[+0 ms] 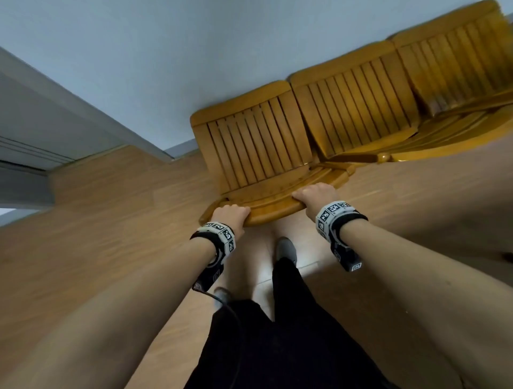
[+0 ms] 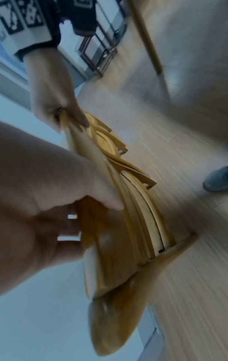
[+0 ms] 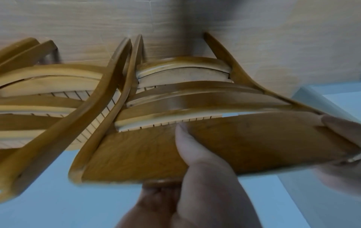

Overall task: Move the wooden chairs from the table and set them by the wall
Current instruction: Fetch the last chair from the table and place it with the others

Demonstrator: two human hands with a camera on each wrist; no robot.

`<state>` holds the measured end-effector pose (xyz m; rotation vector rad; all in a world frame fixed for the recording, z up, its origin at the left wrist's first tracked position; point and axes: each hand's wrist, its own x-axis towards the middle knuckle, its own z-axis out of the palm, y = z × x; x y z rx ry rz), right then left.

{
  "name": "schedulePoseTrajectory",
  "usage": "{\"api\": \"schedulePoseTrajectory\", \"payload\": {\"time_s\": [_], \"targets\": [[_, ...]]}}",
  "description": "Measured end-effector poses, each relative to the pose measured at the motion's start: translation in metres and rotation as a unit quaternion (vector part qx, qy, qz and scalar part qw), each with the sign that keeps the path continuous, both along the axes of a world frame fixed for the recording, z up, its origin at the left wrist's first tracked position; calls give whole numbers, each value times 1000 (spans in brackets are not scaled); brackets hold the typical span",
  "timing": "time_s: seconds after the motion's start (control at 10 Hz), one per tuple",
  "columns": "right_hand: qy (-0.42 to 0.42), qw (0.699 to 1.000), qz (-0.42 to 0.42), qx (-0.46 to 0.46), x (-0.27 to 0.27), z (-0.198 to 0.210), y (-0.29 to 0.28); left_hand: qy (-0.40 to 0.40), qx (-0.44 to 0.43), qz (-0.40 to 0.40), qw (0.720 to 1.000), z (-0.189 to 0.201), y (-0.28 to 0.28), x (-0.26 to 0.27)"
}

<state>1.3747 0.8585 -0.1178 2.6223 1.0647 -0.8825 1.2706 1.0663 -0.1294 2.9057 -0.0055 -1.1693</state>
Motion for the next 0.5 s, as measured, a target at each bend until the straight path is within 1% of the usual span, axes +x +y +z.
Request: {"api": "schedulePoseTrajectory", "payload": {"time_s": [0.1, 0.2, 0.3, 0.4, 0.5], "targets": [[21, 1000, -3, 6, -6, 6, 0, 6, -7, 17, 1000, 7, -3, 0], [11, 999, -40, 32, -19, 17, -4, -16, -17, -7, 1000, 21, -3, -5], [-6, 996, -79, 52, -38, 26, -10, -40, -20, -59, 997, 31, 0, -12], [-2, 986, -148, 72, -67, 39, -9, -52, 1, -100, 994, 47, 5, -29], [0, 972, -227, 55, -98, 49, -5, -96, 3, -141, 985, 61, 12, -46]]}}
